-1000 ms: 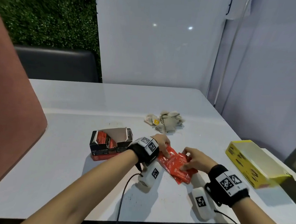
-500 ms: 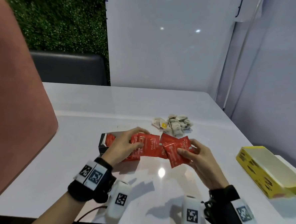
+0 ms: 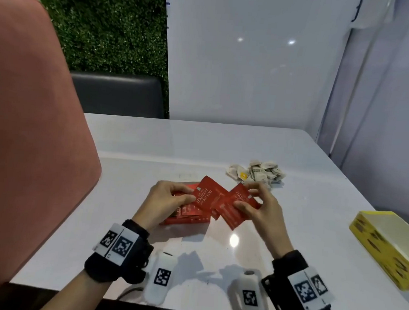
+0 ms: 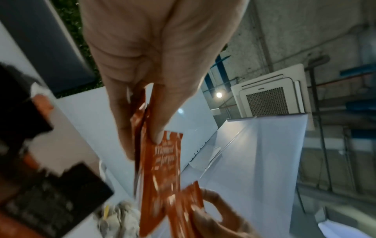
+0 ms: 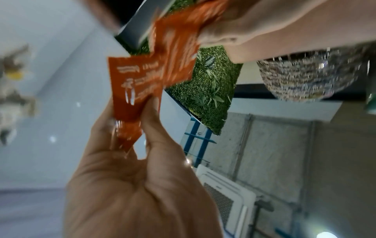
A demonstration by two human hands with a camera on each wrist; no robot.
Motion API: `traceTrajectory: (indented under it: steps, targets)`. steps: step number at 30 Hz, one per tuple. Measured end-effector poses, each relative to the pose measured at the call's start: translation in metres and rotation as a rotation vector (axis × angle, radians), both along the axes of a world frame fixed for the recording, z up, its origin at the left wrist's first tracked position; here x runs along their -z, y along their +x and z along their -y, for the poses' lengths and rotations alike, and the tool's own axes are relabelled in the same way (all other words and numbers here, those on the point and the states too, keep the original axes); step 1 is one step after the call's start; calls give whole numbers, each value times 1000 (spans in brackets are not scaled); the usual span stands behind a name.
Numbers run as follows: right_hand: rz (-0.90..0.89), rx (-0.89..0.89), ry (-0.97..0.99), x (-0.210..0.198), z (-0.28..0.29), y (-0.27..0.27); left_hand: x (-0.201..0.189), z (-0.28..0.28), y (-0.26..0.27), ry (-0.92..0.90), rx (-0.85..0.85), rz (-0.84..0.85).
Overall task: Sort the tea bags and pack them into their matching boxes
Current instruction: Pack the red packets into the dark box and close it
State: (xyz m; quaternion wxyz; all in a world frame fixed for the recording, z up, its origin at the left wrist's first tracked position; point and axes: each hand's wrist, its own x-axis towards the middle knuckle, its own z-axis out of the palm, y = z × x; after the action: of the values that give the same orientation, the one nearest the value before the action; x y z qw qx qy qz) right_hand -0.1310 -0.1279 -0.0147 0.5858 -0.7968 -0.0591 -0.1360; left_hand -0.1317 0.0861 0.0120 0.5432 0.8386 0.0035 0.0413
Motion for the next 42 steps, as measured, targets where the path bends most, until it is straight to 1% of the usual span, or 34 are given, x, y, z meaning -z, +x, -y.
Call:
traceTrajectory:
  steps: [2, 4, 6, 7, 8, 10, 12, 14, 17, 19, 21, 23, 25, 27, 29, 31, 34, 37, 38, 40, 42]
  targets:
    - [42, -78, -142, -13, 17, -2, -7, -4, 2, 85, 34, -34]
    - [44, -240, -304, -30, 25, -2, -14, -4, 4, 192, 117, -50]
    - [72, -334, -589, -44, 20, -1, -21, 2, 6, 278, 203, -65]
    - [111, -344, -712, -48, 15, 1, -23, 6, 6, 312, 232, -70]
    - [137, -330, -785, -49, 8, 4, -24, 10, 7, 336, 256, -70]
    - [132, -265, -809, -48, 1, 9, -27, 16, 8, 348, 289, -60]
    - [115, -202, -752, -42, 2, 11, -27, 17, 9, 317, 300, -50]
    - [95, -200, -648, -35, 6, 10, -27, 15, 8, 264, 316, -52]
    - [42, -222, -412, -24, 13, 3, -23, 11, 6, 218, 365, -29]
    - [11, -173, -220, -17, 21, 0, -20, 7, 5, 113, 368, 13]
    - [-19, -139, 5, -12, 31, -4, -16, 2, 3, -21, 298, 37]
    - [-99, -139, 238, -8, 34, -12, -11, 0, 2, -95, 208, 47]
    - [-194, -176, 386, -2, 29, -19, -4, 3, 1, -96, 159, 68]
    - [-264, -243, 491, 3, 20, -23, 3, 11, -1, -61, 129, 82]
    - [-311, -289, 542, 5, 11, -22, 7, 20, -5, -86, 130, 92]
    - [-342, -298, 577, 5, 2, -20, 9, 28, -8, -114, 160, 98]
    - [-315, -236, 603, 6, -7, -17, 12, 36, -12, -165, 204, 67]
    - [-308, -190, 609, 9, -14, -17, 20, 39, -14, -313, 218, 23]
    - [-321, -179, 608, 11, -16, -17, 22, 41, -16, -332, 221, 11]
    - [-342, -157, 613, 13, -20, -17, 26, 43, -18, -315, 246, -9]
    - [-341, -153, 609, 16, -22, -18, 27, 45, -20, -199, 262, 6]
